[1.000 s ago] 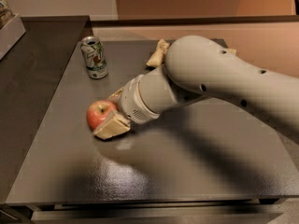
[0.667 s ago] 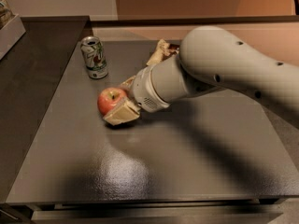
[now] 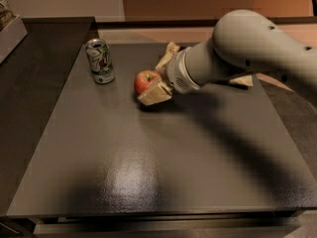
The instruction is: Move apple near brown chip bag
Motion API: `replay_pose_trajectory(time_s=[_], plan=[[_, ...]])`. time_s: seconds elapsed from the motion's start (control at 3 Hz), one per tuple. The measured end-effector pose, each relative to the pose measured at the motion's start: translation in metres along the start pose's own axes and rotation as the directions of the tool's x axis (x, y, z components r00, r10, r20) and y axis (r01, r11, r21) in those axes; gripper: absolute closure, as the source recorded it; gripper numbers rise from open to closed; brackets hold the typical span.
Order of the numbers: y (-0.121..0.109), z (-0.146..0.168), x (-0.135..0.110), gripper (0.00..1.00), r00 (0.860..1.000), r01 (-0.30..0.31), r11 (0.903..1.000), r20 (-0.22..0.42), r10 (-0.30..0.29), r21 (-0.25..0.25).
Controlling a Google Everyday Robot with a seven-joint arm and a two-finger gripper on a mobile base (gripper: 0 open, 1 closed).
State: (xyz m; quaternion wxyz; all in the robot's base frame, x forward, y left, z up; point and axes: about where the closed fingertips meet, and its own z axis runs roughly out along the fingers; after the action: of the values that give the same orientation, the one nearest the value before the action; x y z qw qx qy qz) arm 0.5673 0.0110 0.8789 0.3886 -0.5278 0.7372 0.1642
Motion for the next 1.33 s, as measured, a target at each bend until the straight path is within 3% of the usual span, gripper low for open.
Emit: replay_pose_trajectory(time_s=[0.67, 1.33], plan=[[-0.079, -0.017, 0.041, 1.00, 0.994, -0.091, 0.9893, -0.041, 0.096, 0.114], [-0.111, -0.034, 0.071, 0.59, 0.987, -0.126, 0.9752, -0.077, 0.142, 0.182]])
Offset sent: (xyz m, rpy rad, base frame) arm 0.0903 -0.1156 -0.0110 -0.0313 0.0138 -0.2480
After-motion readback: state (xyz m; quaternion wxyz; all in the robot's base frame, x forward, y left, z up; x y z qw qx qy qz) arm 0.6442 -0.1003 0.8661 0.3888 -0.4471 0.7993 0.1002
